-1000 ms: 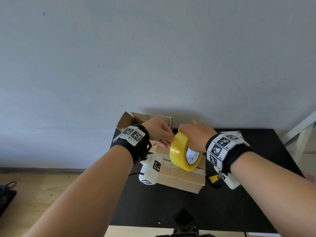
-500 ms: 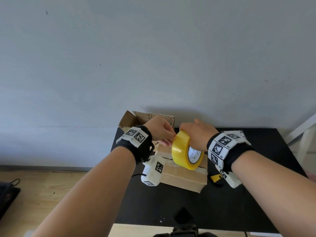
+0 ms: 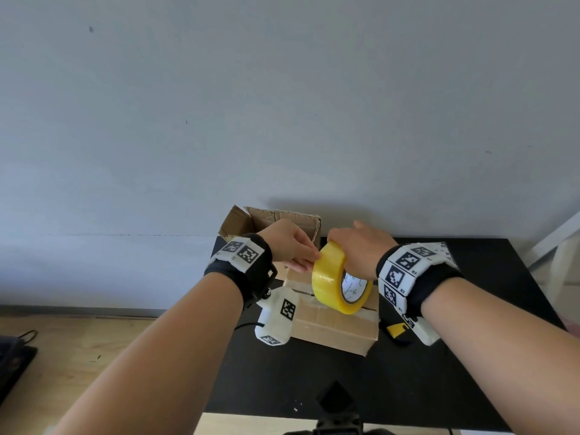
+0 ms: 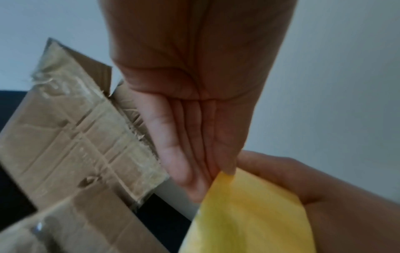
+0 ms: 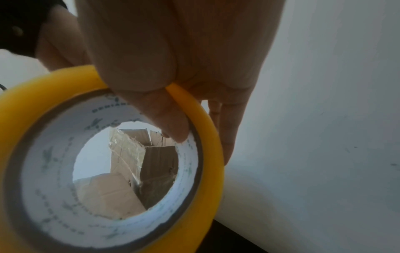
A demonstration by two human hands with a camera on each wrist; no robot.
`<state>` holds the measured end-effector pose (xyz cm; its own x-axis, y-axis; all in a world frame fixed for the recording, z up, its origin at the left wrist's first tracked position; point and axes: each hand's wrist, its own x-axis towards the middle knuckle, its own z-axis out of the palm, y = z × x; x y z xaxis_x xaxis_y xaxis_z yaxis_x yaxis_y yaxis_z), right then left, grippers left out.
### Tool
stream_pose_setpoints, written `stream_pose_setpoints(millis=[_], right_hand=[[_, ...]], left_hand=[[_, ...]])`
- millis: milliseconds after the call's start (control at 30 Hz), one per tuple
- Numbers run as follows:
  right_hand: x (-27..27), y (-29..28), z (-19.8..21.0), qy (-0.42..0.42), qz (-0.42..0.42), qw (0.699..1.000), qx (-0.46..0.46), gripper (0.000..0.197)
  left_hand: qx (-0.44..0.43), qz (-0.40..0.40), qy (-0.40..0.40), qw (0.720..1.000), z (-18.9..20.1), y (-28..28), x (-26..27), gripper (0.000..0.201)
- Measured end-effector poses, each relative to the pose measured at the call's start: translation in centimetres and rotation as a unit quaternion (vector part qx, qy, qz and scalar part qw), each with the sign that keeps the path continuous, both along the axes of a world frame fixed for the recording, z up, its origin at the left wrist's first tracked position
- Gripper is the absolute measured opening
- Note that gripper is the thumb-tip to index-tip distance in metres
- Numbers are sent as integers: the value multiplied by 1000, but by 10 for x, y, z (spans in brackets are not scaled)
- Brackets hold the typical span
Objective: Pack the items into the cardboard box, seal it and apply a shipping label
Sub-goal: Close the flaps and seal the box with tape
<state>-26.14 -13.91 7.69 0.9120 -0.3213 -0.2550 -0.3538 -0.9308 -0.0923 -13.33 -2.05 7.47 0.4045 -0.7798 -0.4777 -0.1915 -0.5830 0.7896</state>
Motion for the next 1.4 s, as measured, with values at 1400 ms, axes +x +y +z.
stream_pose_setpoints(millis=[1400], right_hand=[[17,11,-4,19,52,997,-61,10]], left_hand=[[89,-146,-366,915,17,-1,-10,18]])
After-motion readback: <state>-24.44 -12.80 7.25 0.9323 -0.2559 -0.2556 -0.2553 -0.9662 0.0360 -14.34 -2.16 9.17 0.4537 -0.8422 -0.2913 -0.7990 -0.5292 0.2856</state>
